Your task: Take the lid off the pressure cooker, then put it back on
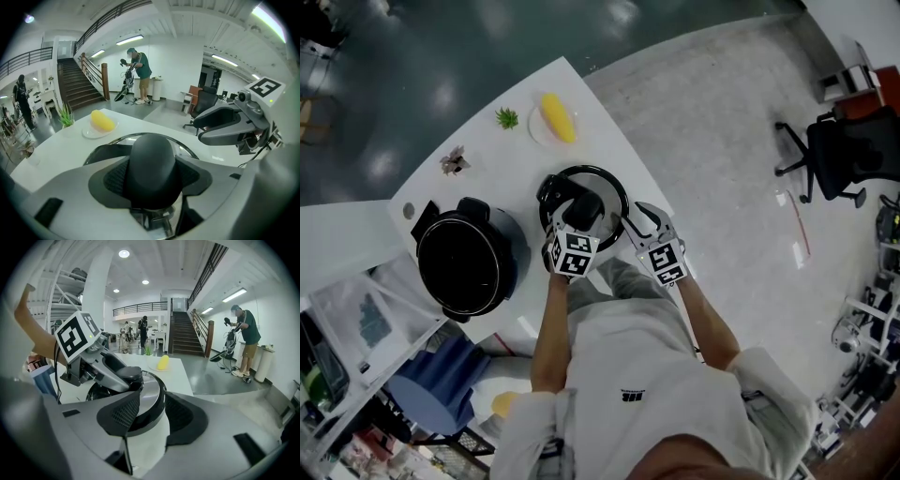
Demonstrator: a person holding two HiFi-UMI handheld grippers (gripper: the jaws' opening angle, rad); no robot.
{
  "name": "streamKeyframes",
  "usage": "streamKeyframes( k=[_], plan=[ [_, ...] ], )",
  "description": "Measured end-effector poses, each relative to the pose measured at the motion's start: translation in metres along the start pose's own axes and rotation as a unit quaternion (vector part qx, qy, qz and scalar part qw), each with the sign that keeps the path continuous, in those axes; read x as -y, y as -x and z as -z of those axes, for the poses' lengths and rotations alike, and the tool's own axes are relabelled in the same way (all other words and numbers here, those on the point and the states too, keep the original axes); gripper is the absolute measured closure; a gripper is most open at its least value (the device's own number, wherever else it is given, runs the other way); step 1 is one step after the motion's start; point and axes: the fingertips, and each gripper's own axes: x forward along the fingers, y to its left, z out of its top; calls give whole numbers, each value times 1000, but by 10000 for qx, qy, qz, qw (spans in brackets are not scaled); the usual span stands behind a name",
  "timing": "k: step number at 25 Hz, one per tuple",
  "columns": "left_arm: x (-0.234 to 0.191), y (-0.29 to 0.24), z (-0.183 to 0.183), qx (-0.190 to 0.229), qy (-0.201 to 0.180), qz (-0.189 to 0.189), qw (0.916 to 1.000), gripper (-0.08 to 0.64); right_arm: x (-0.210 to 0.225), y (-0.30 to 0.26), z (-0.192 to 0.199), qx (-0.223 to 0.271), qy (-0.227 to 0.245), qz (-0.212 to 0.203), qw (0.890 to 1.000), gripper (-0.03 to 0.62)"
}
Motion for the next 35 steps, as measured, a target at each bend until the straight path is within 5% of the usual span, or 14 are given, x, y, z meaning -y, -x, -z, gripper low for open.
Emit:
streamKeyframes(
  k=[6,18,35],
  plan=[
    [0,7,0,-16,61,-64,10000,210,-6,8,-6,66,-32,81,9999,426],
    [8,47,-2,66,-75,-15,9999,210,-19,26,-21,224,-101,196,9995,426],
    [-1,12,-3,-322,-16,-34,9995,213,-16,9,-16,121,-138,-138,9997,426]
  ],
)
